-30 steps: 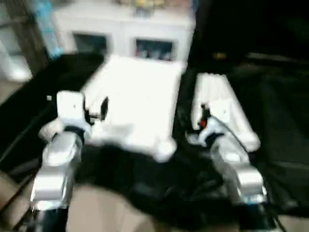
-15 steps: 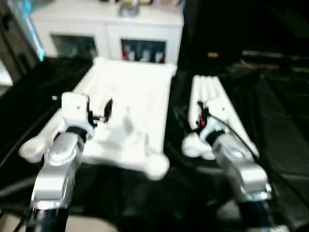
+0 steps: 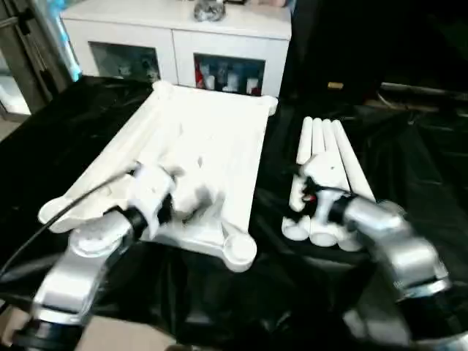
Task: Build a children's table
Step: Move to table
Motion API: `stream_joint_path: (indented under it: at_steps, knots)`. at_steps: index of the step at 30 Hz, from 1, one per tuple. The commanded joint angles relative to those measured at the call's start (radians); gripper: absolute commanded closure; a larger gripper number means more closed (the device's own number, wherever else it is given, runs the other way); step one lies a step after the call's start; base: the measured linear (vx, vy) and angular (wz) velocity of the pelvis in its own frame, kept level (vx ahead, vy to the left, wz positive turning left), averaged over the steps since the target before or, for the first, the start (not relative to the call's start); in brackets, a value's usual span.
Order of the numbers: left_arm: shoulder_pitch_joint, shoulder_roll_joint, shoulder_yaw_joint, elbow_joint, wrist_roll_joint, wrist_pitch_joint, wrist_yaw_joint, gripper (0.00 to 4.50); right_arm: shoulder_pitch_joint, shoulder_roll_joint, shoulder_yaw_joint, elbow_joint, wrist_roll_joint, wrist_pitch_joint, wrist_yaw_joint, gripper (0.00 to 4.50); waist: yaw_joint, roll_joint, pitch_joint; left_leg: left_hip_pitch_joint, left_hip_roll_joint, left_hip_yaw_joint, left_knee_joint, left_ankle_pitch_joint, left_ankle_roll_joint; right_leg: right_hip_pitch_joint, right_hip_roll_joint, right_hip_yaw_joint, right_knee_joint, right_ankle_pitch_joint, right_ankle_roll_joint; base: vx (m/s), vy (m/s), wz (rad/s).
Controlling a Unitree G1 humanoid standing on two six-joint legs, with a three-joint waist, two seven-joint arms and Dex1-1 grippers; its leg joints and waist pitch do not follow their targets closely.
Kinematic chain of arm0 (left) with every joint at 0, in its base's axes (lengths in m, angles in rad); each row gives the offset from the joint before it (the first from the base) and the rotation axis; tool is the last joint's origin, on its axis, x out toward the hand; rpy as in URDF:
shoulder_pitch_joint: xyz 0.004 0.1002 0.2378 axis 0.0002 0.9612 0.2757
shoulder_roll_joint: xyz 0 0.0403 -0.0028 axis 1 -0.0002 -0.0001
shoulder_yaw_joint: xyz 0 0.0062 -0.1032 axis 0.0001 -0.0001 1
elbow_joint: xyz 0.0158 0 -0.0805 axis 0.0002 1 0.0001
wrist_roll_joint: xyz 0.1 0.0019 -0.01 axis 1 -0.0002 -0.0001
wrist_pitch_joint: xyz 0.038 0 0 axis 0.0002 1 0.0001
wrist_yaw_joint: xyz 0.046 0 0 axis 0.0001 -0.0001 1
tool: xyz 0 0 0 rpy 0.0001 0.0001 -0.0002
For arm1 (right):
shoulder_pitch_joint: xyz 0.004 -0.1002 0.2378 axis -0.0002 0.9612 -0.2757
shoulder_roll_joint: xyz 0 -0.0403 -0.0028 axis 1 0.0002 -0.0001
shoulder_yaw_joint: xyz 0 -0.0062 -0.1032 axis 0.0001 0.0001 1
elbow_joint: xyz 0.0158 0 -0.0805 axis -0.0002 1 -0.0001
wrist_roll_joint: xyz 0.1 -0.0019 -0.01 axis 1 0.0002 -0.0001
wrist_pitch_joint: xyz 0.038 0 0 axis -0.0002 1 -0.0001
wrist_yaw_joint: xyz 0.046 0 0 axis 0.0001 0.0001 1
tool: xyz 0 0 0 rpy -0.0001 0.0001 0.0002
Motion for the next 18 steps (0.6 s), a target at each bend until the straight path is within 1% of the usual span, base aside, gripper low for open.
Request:
stream_joint_path:
  at_steps: [1, 2, 3, 4, 5, 6, 7, 8, 9, 10, 11, 12, 13, 14, 16, 18]
  knots:
    - [-0.031, 0.036, -0.038, -0.008, -0.011, 0.010, -0.106, 0.23, -0.004, -0.031, 0.015, -0.033, 0.020, 0.003, 0.071, 0.04, -0.006, 0.010, -0.031, 0.022, 0.064, -0.019, -0.108, -0.310, -0.024, 0.025, -0.081, 0.050, -0.099, -0.228, -0.178, -0.057, 0.006, -0.02]
    - [-0.031, 0.036, -0.038, -0.008, -0.011, 0.010, -0.106, 0.33, -0.004, -0.031, 0.015, -0.033, 0.020, 0.003, 0.071, 0.02, -0.007, 0.008, -0.028, 0.028, 0.065, -0.019, -0.109, -0.359, -0.041, 0.022, -0.086, 0.053, -0.107, -0.315, -0.159, 0.000, 0.000, 0.00]
    - [-0.051, 0.060, -0.062, 0.027, 0.008, -0.040, -0.169, 0.41, 0.003, -0.059, 0.032, -0.054, 0.051, 0.017, 0.140, 0.02, -0.008, 0.005, -0.027, 0.027, 0.065, -0.021, -0.111, -0.365, -0.049, 0.023, -0.089, 0.054, -0.112, -0.343, -0.150, 0.000, 0.000, 0.00]
    - [-0.066, 0.073, -0.077, 0.050, 0.018, -0.052, -0.200, 0.41, 0.007, -0.071, 0.038, -0.063, 0.067, 0.031, 0.170, 0.02, -0.007, 0.003, -0.029, 0.025, 0.065, -0.021, -0.111, -0.355, -0.045, 0.025, -0.089, 0.055, -0.114, -0.343, -0.143, 0.000, 0.000, 0.00]
    - [-0.069, 0.076, -0.080, 0.056, 0.020, -0.058, -0.209, 0.47, 0.007, -0.074, 0.040, -0.065, 0.070, 0.033, 0.176, 0.02, -0.002, 0.005, -0.034, 0.030, 0.067, -0.019, -0.109, -0.327, -0.038, 0.022, -0.087, 0.058, -0.110, -0.303, -0.138, 0.000, 0.000, 0.00]
    - [-0.093, 0.094, -0.101, 0.095, 0.033, -0.090, -0.261, 0.59, 0.010, -0.090, 0.049, -0.076, 0.085, 0.046, 0.211, 0.02, -0.006, 0.006, -0.035, 0.024, 0.065, -0.017, -0.110, -0.296, -0.034, 0.024, -0.084, 0.057, -0.105, -0.247, -0.151, 0.000, 0.000, 0.00]
    - [-0.107, 0.101, -0.111, 0.117, 0.040, -0.103, -0.284, 0.73, 0.011, -0.093, 0.053, -0.079, 0.088, 0.046, 0.222, 0.02, -0.003, 0.005, -0.038, 0.024, 0.066, -0.016, -0.108, -0.271, -0.028, 0.026, -0.085, 0.057, -0.104, -0.217, -0.154, 0.000, 0.000, 0.00]
    - [-0.116, 0.105, -0.117, 0.131, 0.044, -0.113, -0.297, 0.73, 0.012, -0.096, 0.055, -0.081, 0.089, 0.045, 0.228, 0.02, -0.003, 0.005, -0.040, 0.026, 0.066, -0.014, -0.106, -0.257, -0.026, 0.025, -0.085, 0.057, -0.100, -0.190, -0.161, 0.000, 0.000, 0.00]
    - [-0.132, 0.111, -0.131, 0.157, 0.052, -0.123, -0.318, 0.82, 0.015, -0.101, 0.060, -0.086, 0.088, 0.050, 0.236, 0.02, -0.004, 0.003, -0.041, 0.020, 0.066, -0.012, -0.104, -0.227, -0.023, 0.029, -0.085, 0.056, -0.096, -0.150, -0.173, 0.000, 0.000, 0.00]
    - [-0.145, 0.118, -0.144, 0.175, 0.061, -0.129, -0.336, 0.85, 0.018, -0.105, 0.063, -0.090, 0.086, 0.052, 0.241, 0.02, -0.003, 0.003, -0.042, 0.020, 0.065, -0.011, -0.103, -0.205, -0.020, 0.029, -0.084, 0.055, -0.094, -0.123, -0.180, 0.000, 0.000, 0.00]
    - [-0.152, 0.122, -0.152, 0.187, 0.067, -0.133, -0.346, 0.87, 0.019, -0.107, 0.065, -0.091, 0.084, 0.053, 0.243, 0.02, -0.002, 0.013, -0.044, 0.023, 0.066, -0.011, -0.102, -0.197, -0.020, 0.027, -0.083, 0.055, -0.092, -0.106, -0.185, 0.000, 0.000, 0.00]
    - [-0.171, 0.121, -0.162, 0.218, 0.075, -0.126, -0.366, 1.01, 0.021, -0.108, 0.070, -0.089, 0.074, 0.050, 0.245, 0.02, -0.005, 0.007, -0.046, 0.019, 0.066, -0.010, -0.100, -0.173, -0.020, 0.031, -0.083, 0.053, -0.087, -0.055, -0.197, 0.000, 0.000, 0.00]
    - [-0.173, 0.120, -0.163, 0.223, 0.076, -0.123, -0.370, 1.16, 0.021, -0.108, 0.071, -0.088, 0.073, 0.050, 0.246, 0.02, -0.003, 0.008, -0.048, 0.020, 0.065, -0.008, -0.099, -0.165, -0.019, 0.031, -0.082, 0.053, -0.085, -0.036, -0.203, 0.000, 0.000, 0.00]
    - [-0.181, 0.119, -0.168, 0.239, 0.081, -0.123, -0.378, 1.26, 0.023, -0.106, 0.072, -0.087, 0.071, 0.049, 0.244, 0.02, -0.003, 0.009, -0.051, 0.019, 0.066, -0.008, -0.097, -0.134, -0.012, 0.035, -0.083, 0.051, -0.080, 0.013, -0.214, 0.000, 0.000, 0.00]
    - [-0.195, 0.121, -0.182, 0.270, 0.097, -0.139, -0.382, 1.29, 0.025, -0.106, 0.073, -0.088, 0.074, 0.051, 0.242, 0.02, -0.003, 0.007, -0.051, 0.019, 0.065, -0.006, -0.096, -0.115, 0.000, 0.037, -0.083, 0.050, -0.079, 0.052, -0.229, 0.000, 0.000, 0.00]
    - [-0.217, 0.122, -0.205, 0.327, 0.132, -0.157, -0.386, 1.57, 0.031, -0.107, 0.079, -0.089, 0.070, 0.050, 0.240, 0.02, -0.002, 0.007, -0.052, 0.018, 0.066, -0.005, -0.096, -0.109, 0.006, 0.039, -0.084, 0.050, -0.080, 0.057, -0.232, 0.000, 0.000, 0.00]
